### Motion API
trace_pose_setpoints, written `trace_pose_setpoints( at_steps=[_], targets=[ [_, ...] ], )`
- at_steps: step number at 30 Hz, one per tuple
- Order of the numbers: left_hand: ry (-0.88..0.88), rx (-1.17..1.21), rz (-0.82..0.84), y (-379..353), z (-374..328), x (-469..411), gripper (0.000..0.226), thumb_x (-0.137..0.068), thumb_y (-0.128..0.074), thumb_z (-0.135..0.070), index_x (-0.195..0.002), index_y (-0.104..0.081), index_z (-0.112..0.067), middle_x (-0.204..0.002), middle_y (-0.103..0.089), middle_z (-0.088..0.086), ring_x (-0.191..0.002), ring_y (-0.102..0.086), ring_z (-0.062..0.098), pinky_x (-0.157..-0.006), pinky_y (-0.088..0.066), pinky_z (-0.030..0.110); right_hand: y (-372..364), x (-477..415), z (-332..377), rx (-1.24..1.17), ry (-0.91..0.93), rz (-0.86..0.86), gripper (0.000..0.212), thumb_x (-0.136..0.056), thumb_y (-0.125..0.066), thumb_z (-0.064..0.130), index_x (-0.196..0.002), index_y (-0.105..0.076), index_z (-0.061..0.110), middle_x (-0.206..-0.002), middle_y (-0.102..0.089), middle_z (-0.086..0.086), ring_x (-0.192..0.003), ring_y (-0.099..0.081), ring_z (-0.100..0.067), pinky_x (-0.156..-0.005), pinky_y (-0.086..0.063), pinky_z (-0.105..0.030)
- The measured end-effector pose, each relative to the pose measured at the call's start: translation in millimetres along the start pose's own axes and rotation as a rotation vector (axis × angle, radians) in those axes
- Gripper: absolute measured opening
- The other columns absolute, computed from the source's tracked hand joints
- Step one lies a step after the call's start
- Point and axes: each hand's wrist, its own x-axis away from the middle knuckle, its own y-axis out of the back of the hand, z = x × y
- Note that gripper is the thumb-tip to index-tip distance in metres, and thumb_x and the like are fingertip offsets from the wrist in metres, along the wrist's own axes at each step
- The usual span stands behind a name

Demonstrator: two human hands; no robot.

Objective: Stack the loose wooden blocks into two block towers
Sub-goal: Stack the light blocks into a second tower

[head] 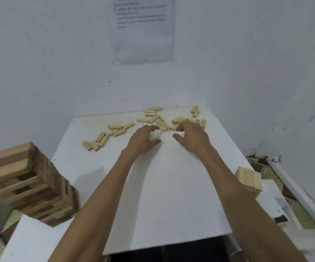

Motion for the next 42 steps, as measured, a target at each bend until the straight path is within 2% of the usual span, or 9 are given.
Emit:
trace_pose_setpoints(
  at_steps=[7,12,18,22,27,31,35,39,42],
  targets=[
    [-0.144,-0.255,-0.076,-27.3,0.4,-45.7,0.045,-0.103,-0.054,-0.036,-0.148,-0.05,-0.037,-0.157,-0.037,0.001,-0.137,-0.041,0.026,-0.1,-0.044,0.048,-43.2,-45.4,-20.0,0.119,-0.037,-0.012,0.04,-0.103,-0.053,0.031,-0.143,-0.051,0.031,-0.144,-0.043,-0.006,-0.13,-0.038,-0.031,-0.097,-0.043,-0.049],
    [-0.246,-0.356,-0.108,-23.4,4.0,-56.9,0.029,-0.104,-0.053,-0.023,-0.131,-0.062,-0.023,-0.143,-0.049,0.004,-0.129,-0.046,0.026,-0.09,-0.041,0.039,-45.5,-54.7,-21.0,0.18,-0.002,-0.027,0.049,-0.094,-0.05,-0.006,-0.133,-0.057,0.023,-0.14,-0.049,-0.003,-0.127,-0.041,-0.028,-0.087,-0.041,-0.044],
    [-0.166,-0.567,-0.041,-13.9,-3.2,-53.0,0.025,-0.106,-0.044,-0.031,-0.123,-0.055,-0.015,-0.13,-0.061,0.003,-0.121,-0.052,0.025,-0.097,-0.037,0.042,-46.5,-43.3,-14.5,0.274,-0.015,0.032,0.028,-0.106,-0.048,0.021,-0.134,-0.053,0.017,-0.137,-0.051,-0.006,-0.131,-0.039,-0.031,-0.1,-0.038,-0.05],
    [-0.046,-0.387,0.03,-10.8,-11.8,-35.5,0.032,-0.103,-0.049,-0.023,-0.129,-0.052,-0.006,-0.129,-0.059,0.015,-0.115,-0.057,0.032,-0.091,-0.046,0.04,-44.2,-14.5,-7.3,0.234,-0.058,0.041,0.029,-0.107,-0.043,0.028,-0.127,-0.051,0.009,-0.129,-0.051,-0.011,-0.122,-0.042,-0.032,-0.088,-0.038,-0.044],
    [-0.016,-0.151,-0.016,-3.8,-12.7,19.2,0.049,-0.102,-0.055,-0.025,-0.15,-0.042,-0.022,-0.12,-0.061,0.014,-0.113,-0.057,0.033,-0.089,-0.04,0.036,-38.4,43.2,3.8,0.139,-0.039,-0.067,0.027,-0.101,-0.045,0.032,-0.114,-0.056,0.01,-0.113,-0.057,-0.007,-0.106,-0.046,-0.028,-0.074,-0.034,-0.037],
    [-0.029,0.02,-0.098,-3.7,-7.9,76.8,0.039,-0.101,-0.06,-0.027,-0.139,-0.054,-0.025,-0.104,-0.059,0.002,-0.097,-0.06,0.024,-0.079,-0.04,0.029,-29.6,95.5,7.7,0.133,0.068,-0.03,0.026,-0.1,-0.047,0.034,-0.117,-0.058,0.018,-0.116,-0.055,-0.001,-0.106,-0.046,-0.024,-0.074,-0.034,-0.036],
    [-0.007,0.127,-0.122,-7.7,-9.2,134.6,0.029,-0.094,-0.072,-0.036,-0.122,-0.065,-0.03,-0.096,-0.063,-0.006,-0.08,-0.057,0.004,-0.069,-0.042,0.019,-26.4,145.2,2.0,0.11,0.239,0.058,0.025,-0.099,-0.049,0.033,-0.121,-0.059,0.028,-0.118,-0.051,0.007,-0.108,-0.045,-0.019,-0.08,-0.041,-0.035],
    [0.014,0.195,-0.17,-19.6,-19.1,170.6,0.025,-0.089,-0.078,-0.038,-0.113,-0.07,-0.033,-0.09,-0.063,-0.01,-0.078,-0.059,0.001,-0.07,-0.043,0.014,-36.2,177.3,-6.8,-0.011,0.31,0.005,0.024,-0.091,-0.066,0.024,-0.113,-0.068,0.032,-0.113,-0.054,0.008,-0.101,-0.051,-0.017,-0.073,-0.049,-0.037],
    [0.024,0.213,-0.235,-22.3,-19.8,176.2,0.02,-0.095,-0.072,-0.034,-0.112,-0.078,-0.025,-0.091,-0.066,-0.008,-0.075,-0.062,0.003,-0.074,-0.049,0.018,-38.6,179.2,-8.5,-0.068,0.307,-0.018,0.029,-0.09,-0.069,0.022,-0.115,-0.07,0.036,-0.112,-0.055,0.008,-0.101,-0.051,-0.016,-0.074,-0.048,-0.036]
  ],
)
